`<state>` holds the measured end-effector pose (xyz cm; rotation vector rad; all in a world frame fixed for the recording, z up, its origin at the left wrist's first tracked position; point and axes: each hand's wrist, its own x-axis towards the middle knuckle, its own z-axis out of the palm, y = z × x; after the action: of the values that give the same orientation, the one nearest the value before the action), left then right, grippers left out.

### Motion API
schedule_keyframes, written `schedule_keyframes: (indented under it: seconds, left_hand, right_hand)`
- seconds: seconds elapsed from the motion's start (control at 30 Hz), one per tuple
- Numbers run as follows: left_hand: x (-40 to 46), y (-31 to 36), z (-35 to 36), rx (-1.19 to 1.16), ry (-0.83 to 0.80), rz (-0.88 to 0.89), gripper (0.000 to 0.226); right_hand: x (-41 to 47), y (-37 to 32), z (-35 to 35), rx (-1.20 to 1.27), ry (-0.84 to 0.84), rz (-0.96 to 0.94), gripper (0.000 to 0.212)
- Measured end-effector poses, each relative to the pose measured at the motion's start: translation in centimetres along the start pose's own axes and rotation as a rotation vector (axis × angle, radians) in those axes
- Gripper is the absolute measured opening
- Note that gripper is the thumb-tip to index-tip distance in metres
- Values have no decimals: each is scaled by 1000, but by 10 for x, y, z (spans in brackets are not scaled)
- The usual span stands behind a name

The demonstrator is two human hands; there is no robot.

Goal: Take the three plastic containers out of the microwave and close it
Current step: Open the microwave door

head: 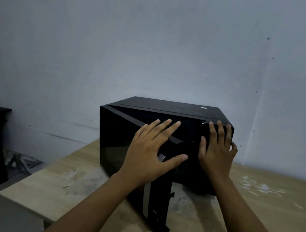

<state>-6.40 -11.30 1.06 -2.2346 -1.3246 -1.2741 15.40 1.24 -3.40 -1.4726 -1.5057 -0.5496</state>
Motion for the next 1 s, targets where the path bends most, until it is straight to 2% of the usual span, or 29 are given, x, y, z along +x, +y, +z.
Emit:
schedule_keyframes:
  seconds: [0.13, 0.37, 0.73, 0.83, 0.9, 1.0]
  left_hand:
    - [-14, -5, -24, -62, -32, 21, 76]
    - [-38, -25, -65, -170, -68, 39, 73]
    - [-70, -61, -122, -233, -90, -1, 60]
    - [-78, -74, -145, -208, -131, -28, 65]
    - [-84, -83, -160, -182, -168, -53, 70]
    - [-96, -95, -180, -173, -173, -116, 75]
  right_hand:
    - [-5, -5, -5, 37, -68, 15, 60]
    - [-17, -42, -8, 145, -105, 16, 55]
    - [-35, -150, 0, 431, -270, -235, 56]
    - [-40, -186, -3, 536, -323, -318, 55]
    - [-45, -208, -6, 655, -409, -372, 53]
    - [-57, -240, -9, 916, -634, -346, 57]
